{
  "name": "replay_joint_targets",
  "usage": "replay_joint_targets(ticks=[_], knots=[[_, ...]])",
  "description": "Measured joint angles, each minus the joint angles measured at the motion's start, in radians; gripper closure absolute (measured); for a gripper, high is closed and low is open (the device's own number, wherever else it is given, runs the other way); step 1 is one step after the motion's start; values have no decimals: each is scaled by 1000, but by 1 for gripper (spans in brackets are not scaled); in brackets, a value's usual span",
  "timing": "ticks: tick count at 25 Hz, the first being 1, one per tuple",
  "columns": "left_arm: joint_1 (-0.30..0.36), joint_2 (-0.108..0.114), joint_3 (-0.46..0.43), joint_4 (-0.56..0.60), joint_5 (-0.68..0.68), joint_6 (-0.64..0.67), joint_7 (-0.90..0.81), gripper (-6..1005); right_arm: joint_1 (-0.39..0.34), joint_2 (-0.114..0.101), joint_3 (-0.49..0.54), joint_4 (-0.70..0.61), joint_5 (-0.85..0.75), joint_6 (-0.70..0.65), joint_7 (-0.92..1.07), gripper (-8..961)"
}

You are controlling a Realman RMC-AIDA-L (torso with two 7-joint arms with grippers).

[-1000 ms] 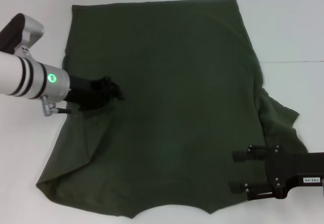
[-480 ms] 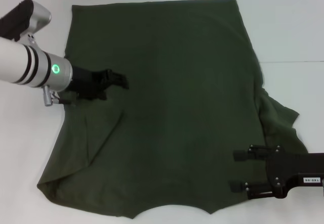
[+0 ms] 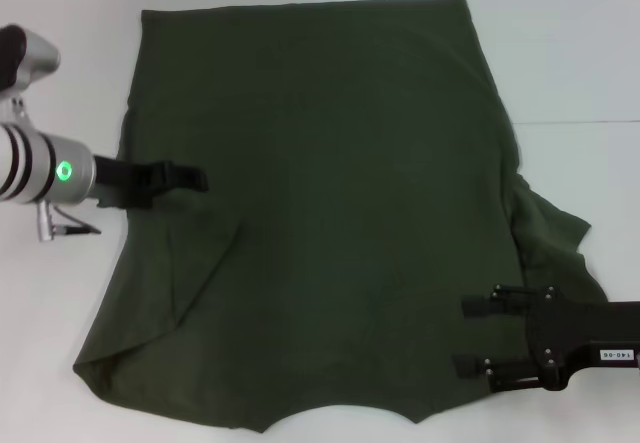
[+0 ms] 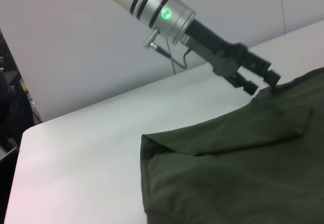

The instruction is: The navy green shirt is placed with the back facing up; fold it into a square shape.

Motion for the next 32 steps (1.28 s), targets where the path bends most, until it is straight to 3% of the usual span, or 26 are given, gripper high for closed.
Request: replay_joint_targets(ticks=[10,32], knots=[[47,-41,2,-18,-90,-61,207,67,5,2,0,0,-3,4,1,109],[41,-49,91,-94,-87,-168,227,66,-2,0,0,0,-4,1,5,128]])
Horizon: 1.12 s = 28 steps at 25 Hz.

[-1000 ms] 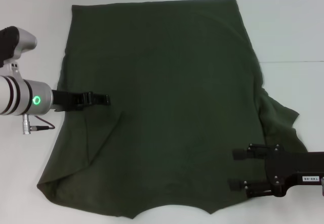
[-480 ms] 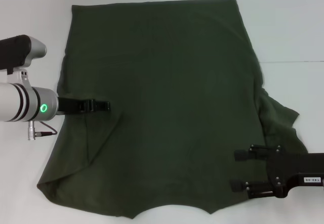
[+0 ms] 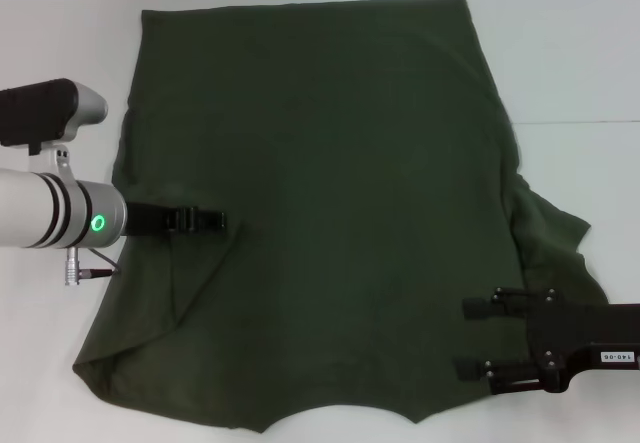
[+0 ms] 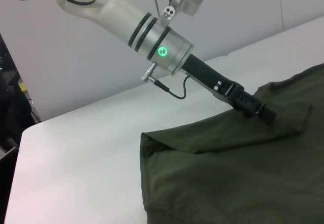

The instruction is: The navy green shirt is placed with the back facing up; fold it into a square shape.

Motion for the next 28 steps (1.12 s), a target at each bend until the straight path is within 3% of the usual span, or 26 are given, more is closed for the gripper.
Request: replay_joint_targets(ticks=[17,28], knots=[[-42,12,3,13,-14,226,-49,67,4,-4,0,0,3,1,11,142],[-75,-6,6,28,-47,358,-75,67,5,-5,0,-2,2,3,21,151]])
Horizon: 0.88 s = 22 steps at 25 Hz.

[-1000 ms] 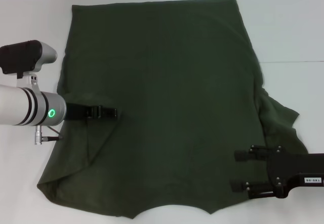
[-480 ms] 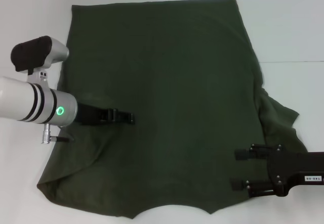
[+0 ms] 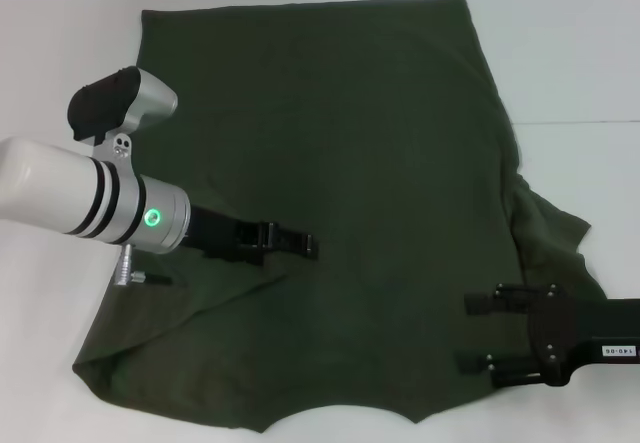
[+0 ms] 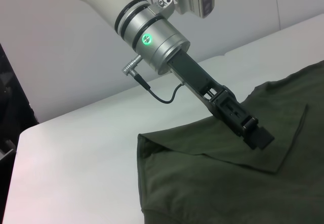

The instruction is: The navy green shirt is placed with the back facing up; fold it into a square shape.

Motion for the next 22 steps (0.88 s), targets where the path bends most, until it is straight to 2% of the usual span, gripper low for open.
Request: replay_joint_targets(ticks=[3,6,10,13,16,18,22], knots=[[21,-1,-4,17,-49,0,52,66,0,0,16,0,1,-3,8,153],[68,4,-4,31,-176,8,212,66,0,0,43,2,1,-6,28,156],[153,14,-20,33,-375,63,526,66,4,0,72,0,2,-8,68,159],[218,14,-93,34,-479,193,789,66,10,0,100,-1,2,-9,108,162],[275,8,-178,34,-522,345,1011,67,21,0,125,0,2,-5,158,164],[302,6,-203,34,-525,405,1076,67,29,0,140,-1,2,2,225,166],[351,1,-202,34,-507,482,1173,67,51,-19,143,-8,1,11,401,169]])
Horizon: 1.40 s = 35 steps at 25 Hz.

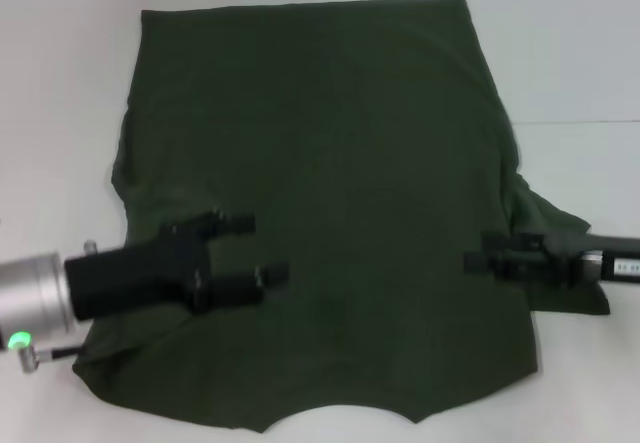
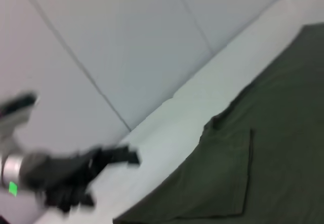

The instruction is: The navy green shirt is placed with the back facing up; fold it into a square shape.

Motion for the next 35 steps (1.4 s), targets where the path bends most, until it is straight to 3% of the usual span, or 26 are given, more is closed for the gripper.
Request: replay_joint_targets(ticks=[5,10,12,24,35], knots=[[54,-21,-6,1,19,37,123,67,31,-51,1,0,-2,3,345,173],[68,-32,-5,-4,19,45,163,67,41,-104,2,-7,-21,40,636,178],[69,-34,-3,-6,19,43,171,67,44,-115,2,-24,-63,60,702,179],[70,-37,-6,-9,12,33,181,66,89,-128,87,-106,-402,101,845,189],[72,-38,-8,-9,13,14,182,66,100,-117,80,-89,-457,184,831,199]])
